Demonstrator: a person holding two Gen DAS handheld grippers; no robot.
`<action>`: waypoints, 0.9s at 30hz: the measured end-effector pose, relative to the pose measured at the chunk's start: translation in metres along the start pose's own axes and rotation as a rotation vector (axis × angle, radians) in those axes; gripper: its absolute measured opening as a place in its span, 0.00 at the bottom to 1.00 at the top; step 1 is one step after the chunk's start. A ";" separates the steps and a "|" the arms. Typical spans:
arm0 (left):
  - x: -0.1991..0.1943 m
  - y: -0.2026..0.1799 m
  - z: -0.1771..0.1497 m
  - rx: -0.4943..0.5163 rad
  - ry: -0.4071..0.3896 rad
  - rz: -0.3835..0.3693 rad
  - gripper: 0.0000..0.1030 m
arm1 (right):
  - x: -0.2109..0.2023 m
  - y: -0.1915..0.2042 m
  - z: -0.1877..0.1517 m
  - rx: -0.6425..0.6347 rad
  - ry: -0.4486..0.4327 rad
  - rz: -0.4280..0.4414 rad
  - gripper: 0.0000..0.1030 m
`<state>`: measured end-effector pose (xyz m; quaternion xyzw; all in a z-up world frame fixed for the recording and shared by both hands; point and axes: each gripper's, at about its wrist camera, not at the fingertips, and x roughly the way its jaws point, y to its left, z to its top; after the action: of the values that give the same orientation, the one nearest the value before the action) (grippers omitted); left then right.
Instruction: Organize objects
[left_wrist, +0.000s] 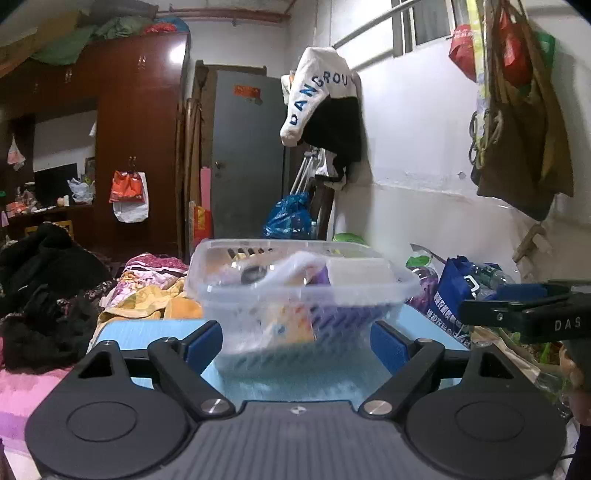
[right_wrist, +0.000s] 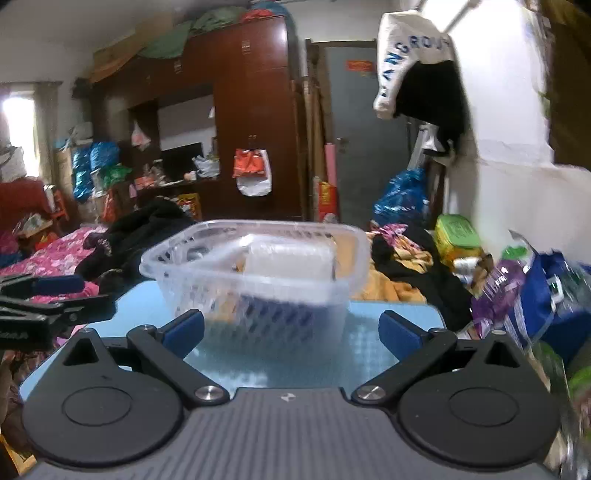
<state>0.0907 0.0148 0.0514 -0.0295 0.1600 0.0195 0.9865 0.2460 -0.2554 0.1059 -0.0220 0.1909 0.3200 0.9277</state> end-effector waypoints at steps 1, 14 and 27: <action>-0.008 -0.002 -0.009 -0.006 -0.013 0.005 0.87 | -0.006 -0.001 -0.010 0.015 -0.010 0.010 1.00; -0.041 -0.031 -0.020 0.020 -0.070 0.046 0.88 | -0.038 0.014 -0.023 -0.010 -0.107 0.014 1.00; -0.046 -0.039 -0.022 0.062 -0.076 0.084 0.89 | -0.034 0.014 -0.030 0.023 -0.084 0.024 1.00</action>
<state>0.0417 -0.0269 0.0478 0.0086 0.1242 0.0569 0.9906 0.2026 -0.2690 0.0915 0.0042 0.1559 0.3295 0.9312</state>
